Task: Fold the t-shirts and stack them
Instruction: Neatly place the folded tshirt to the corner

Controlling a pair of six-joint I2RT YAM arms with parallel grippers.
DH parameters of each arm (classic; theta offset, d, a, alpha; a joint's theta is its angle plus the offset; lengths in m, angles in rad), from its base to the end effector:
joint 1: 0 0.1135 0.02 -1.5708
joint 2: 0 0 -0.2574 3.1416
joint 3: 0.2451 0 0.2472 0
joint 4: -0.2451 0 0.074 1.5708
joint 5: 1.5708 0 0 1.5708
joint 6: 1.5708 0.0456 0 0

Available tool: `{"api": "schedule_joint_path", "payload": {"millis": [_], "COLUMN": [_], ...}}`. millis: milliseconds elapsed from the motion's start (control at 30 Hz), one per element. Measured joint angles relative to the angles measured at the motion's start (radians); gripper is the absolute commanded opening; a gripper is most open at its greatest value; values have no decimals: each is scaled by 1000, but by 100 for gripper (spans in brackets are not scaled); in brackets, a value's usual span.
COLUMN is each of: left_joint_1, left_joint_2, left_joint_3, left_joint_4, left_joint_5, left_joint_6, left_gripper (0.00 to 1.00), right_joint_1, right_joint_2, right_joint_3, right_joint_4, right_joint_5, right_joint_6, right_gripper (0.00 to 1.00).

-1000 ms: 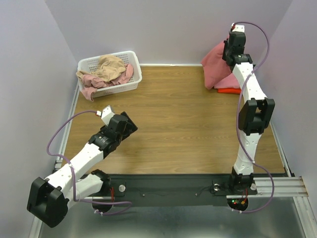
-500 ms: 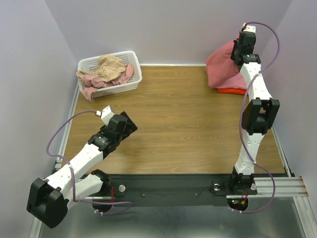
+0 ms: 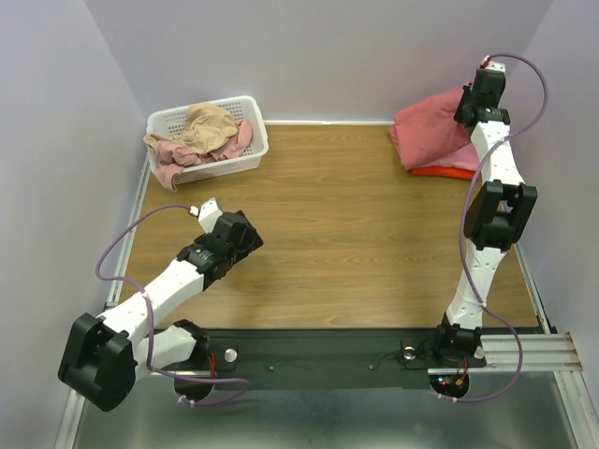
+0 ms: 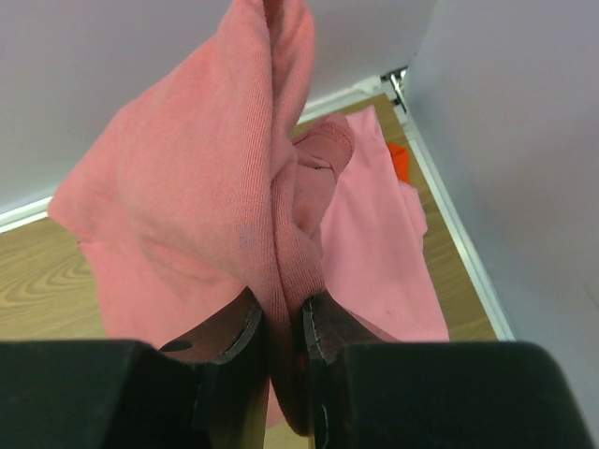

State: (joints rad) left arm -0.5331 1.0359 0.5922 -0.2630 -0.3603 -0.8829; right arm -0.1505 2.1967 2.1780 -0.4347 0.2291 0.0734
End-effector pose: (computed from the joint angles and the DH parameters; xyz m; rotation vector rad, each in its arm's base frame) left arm 0.1975 -0.0979 0.2104 -0.5752 2.1737 -0.3619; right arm 0.5107 -0.0879 0.3257 0.3696 1.9887 -0.2806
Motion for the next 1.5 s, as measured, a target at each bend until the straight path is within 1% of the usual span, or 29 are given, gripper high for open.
{"api": "schedule_joint_path", "payload": {"millis": [67, 200, 233, 267, 300, 333, 367, 533, 700, 767, 933, 1067, 1200, 1233, 1267, 1367, 1467, 1500], "left_joint_1": [0, 0, 0, 0, 0, 0, 0, 0, 0, 0, 0, 0, 0, 0, 0, 0, 0, 0], "left_joint_2": [18, 50, 56, 62, 66, 69, 71, 73, 59, 40, -31, -83, -161, -187, -215, -292, -346, -365], "left_joint_3": [6, 16, 17, 18, 18, 18, 18, 24, 39, 39, 50, 71, 72, 72, 72, 63, 40, 24], "left_joint_4": [3, 5, 5, 5, 5, 5, 5, 0, -7, -13, -40, -55, -88, -95, -99, -102, -102, -105], "left_joint_5": [0, 0, 0, 0, 0, 0, 0, 1, 2, 2, 2, 2, 1, 1, 1, 2, 3, 5], "left_joint_6": [3, 10, 10, 10, 10, 11, 11, 11, 11, 11, 16, 21, 20, 20, 20, 21, 17, 14], "left_gripper": [98, 98, 98, 98, 98, 98, 98, 98, 98, 98, 98, 98, 98, 99, 99, 99, 98, 98], "right_joint_1": [-19, -63, -73, -82, -92, -102, -109, -145, -151, -150, -147, -132, -67, -35, -9, 88, 111, 106], "right_joint_2": [27, 91, 111, 129, 153, 170, 181, 199, 168, 131, -62, -311, -577, -654, -711, -921, -1081, -1182], "right_joint_3": [0, 0, 5, 14, 22, 28, 30, 30, 30, 13, -72, -271, -563, -674, -752, -1067, -1283, -1382], "right_joint_4": [1, 1, 0, 1, 2, 3, 3, 2, 0, 0, 11, 46, 71, 98, 92, 85, 65, 43], "right_joint_5": [-28, -57, -57, -55, -54, -53, -54, -77, -119, -156, -291, -386, -378, -367, -363, -333, -328, -326], "right_joint_6": [16, 40, 47, 55, 64, 79, 85, 139, 160, 169, 198, 243, 288, 304, 314, 366, 409, 425], "right_gripper": [11, 12, 24, 42, 63, 87, 100, 100, 100, 100, 100, 100, 100, 100, 100, 100, 100, 100]}}
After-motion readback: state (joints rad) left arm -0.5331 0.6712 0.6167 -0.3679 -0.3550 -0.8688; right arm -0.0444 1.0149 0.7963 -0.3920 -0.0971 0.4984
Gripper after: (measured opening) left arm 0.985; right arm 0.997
